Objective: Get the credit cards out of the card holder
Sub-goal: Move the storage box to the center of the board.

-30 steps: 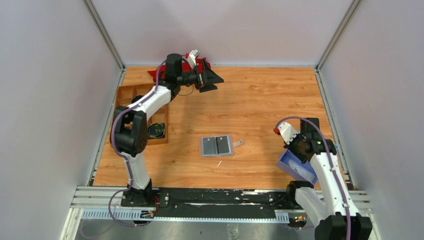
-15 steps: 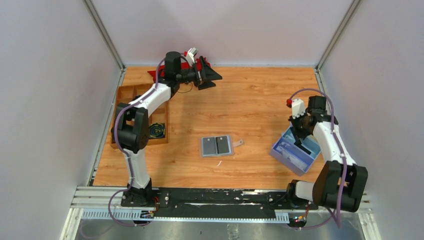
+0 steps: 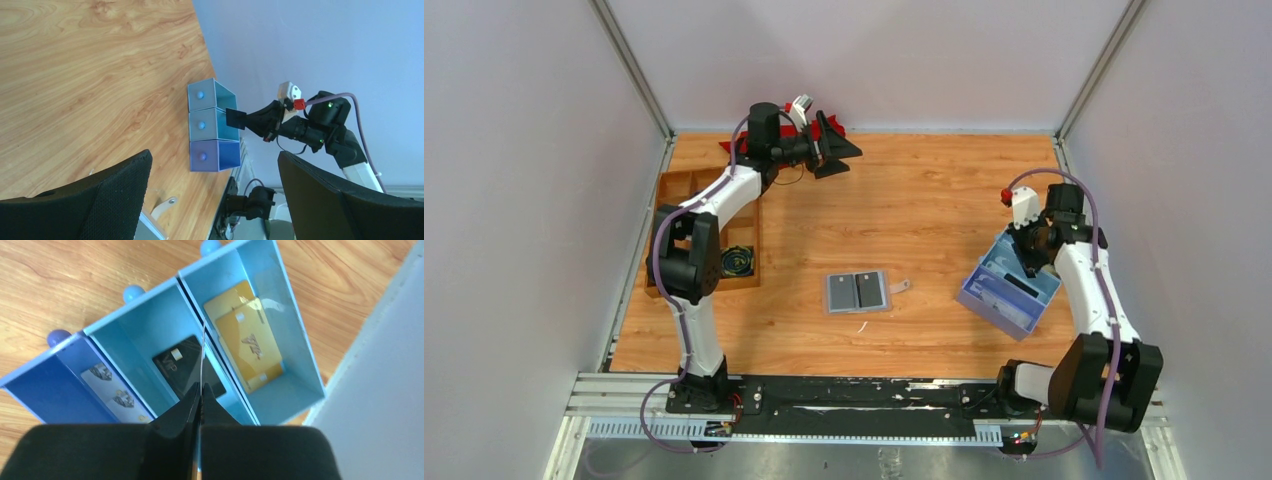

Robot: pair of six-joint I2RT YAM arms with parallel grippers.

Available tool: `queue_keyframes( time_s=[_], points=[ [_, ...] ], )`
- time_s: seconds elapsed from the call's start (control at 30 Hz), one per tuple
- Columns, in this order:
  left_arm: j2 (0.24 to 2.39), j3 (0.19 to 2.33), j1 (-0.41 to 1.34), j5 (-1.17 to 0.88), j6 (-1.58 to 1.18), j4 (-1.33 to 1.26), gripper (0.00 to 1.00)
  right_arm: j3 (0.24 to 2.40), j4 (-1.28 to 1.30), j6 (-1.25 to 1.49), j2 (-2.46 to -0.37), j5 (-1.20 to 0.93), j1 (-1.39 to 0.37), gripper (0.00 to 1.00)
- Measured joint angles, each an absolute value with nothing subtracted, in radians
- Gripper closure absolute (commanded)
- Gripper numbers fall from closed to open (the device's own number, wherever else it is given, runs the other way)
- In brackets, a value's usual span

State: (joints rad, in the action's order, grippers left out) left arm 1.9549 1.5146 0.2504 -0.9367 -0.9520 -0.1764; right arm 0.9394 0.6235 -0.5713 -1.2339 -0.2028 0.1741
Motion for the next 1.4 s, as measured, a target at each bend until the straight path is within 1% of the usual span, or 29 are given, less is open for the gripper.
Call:
queue_keyframes(
  time_s=[0.23, 0.47, 0.57, 0.7, 0.87, 0.97, 1.1, 1.23, 1.4],
  points=[
    [1.956, 1.515, 0.250, -0.937, -0.955, -0.176, 0.00, 0.917, 0.717, -0.603, -1.144, -0.100, 0.175, 1.00],
    [1.958, 1.515, 0.250, -0.939, -0.955, -0.176, 0.00, 0.883, 0.827, -0.634, -1.137, -0.074, 0.175, 1.00],
    [1.958, 1.514, 0.250, -0.941, -0.955, -0.176, 0.00, 0.885, 0.873, -0.648, -1.122, -0.107, 0.175, 1.00],
    [1.958, 1.512, 0.250, -0.946, -0.955, -0.176, 0.00, 0.892, 0.947, -0.668, -1.102, -0.207, 0.167, 1.00],
    [1.958, 1.507, 0.246, -0.962, -0.954, -0.176, 0.00, 0.944, 1.003, -0.675, -1.137, -0.281, 0.147, 1.00],
    [1.958, 1.501, 0.239, -0.968, -0.954, -0.176, 0.00, 0.981, 0.987, -0.653, -1.178, -0.283, 0.139, 1.00],
    [1.958, 1.491, 0.231, -0.976, -0.951, -0.176, 0.00, 0.982, 0.900, -0.624, -1.215, -0.191, 0.130, 1.00],
    [1.957, 1.481, 0.229, -0.982, -0.949, -0.177, 0.00, 0.937, 0.825, -0.638, -1.217, -0.078, 0.124, 1.00],
    [1.957, 1.469, 0.224, -0.984, -0.945, -0.176, 0.00, 0.853, 0.759, -0.656, -1.216, 0.013, 0.113, 1.00]
  ],
)
